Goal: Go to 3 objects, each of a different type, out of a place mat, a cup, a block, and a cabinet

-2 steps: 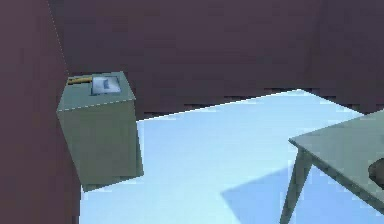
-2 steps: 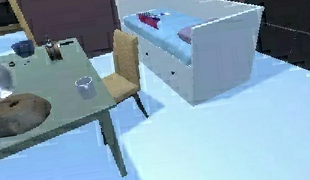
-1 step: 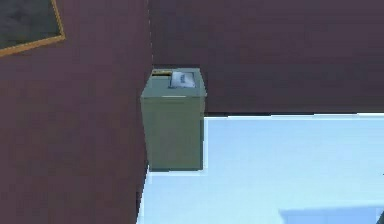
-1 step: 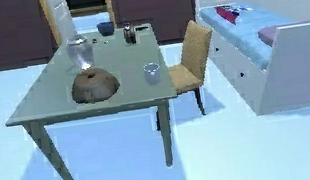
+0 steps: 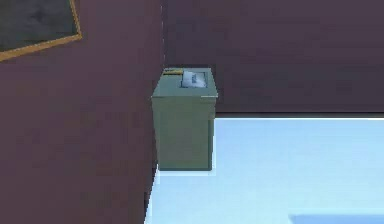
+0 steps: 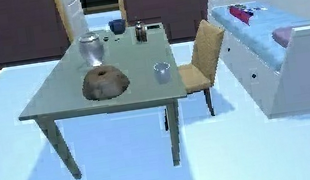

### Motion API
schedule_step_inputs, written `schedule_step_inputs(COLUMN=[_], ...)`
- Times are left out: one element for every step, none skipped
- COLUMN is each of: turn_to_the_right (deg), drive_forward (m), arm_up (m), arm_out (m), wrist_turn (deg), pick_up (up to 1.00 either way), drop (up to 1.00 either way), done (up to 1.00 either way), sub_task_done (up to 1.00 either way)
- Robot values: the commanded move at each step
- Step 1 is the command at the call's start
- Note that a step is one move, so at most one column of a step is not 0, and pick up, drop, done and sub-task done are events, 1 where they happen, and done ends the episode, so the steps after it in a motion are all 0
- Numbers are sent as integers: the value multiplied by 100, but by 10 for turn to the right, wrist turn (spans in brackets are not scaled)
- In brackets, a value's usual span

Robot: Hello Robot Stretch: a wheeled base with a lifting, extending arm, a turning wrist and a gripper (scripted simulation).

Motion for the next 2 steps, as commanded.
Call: schedule_step_inputs(turn_to_the_right=[0,0], drive_forward=[100,0], arm_up=[0,0], arm_out=[0,0], wrist_turn=[0,0], pick_up=[0,0], drop=[0,0], done=[0,0], sub_task_done=[0,100])
